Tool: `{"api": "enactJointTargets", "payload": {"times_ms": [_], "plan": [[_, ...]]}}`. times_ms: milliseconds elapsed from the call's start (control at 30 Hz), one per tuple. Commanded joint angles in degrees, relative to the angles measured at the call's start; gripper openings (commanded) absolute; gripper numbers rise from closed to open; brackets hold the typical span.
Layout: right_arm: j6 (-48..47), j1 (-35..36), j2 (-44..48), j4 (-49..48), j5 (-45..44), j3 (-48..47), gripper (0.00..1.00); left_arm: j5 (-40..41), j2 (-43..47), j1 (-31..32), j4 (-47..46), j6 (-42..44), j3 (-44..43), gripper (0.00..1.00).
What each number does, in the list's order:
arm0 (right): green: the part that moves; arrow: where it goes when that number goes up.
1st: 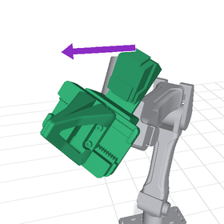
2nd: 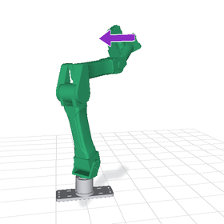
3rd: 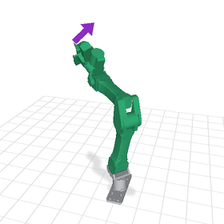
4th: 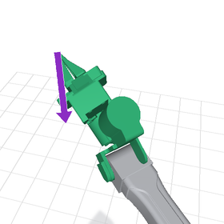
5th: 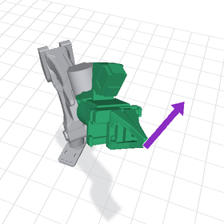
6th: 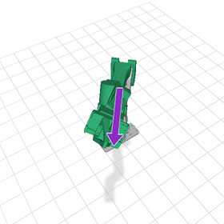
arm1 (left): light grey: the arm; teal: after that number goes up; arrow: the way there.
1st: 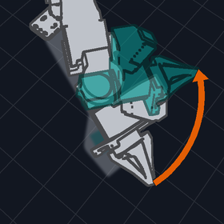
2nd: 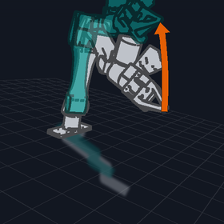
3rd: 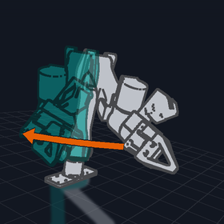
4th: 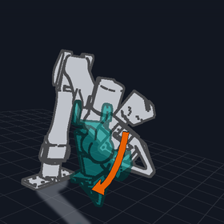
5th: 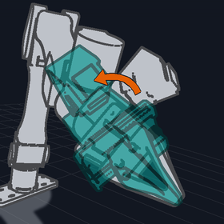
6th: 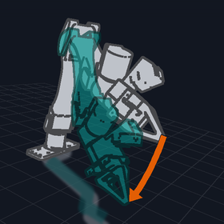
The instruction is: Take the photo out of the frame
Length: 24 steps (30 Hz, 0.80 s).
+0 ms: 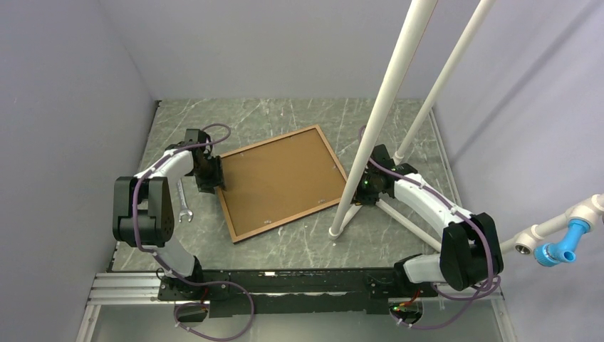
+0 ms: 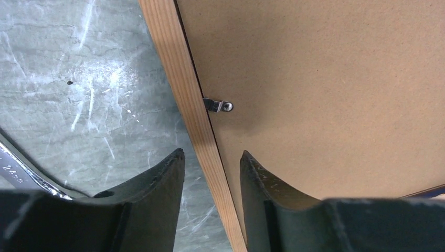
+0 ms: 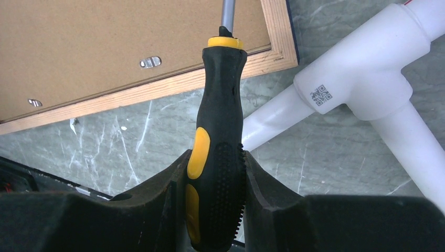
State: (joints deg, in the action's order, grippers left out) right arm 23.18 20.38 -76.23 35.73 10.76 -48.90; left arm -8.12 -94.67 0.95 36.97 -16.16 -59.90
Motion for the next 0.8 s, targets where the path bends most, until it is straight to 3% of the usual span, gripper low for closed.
{"api": "enactJointTargets", "payload": {"times_ms": [0, 500, 767], "plan": [[0.46, -0.81, -1.02, 1.38, 0.93, -2.25, 0.00, 0.35, -0.54, -0.12, -0.02, 1.64, -0.09, 0.42], [-0.26, -1.09, -6.51, -1.64, 7.31, -5.23, 0.00, -0.70, -1.55, -0.07, 0.62, 2.66, -0.71, 0.00], [-0.12, -1.09, -9.22, -1.47, 6.93, -5.45, 0.00, 0.47, -1.18, -0.09, 0.97, 2.46, -0.78, 0.00]]}}
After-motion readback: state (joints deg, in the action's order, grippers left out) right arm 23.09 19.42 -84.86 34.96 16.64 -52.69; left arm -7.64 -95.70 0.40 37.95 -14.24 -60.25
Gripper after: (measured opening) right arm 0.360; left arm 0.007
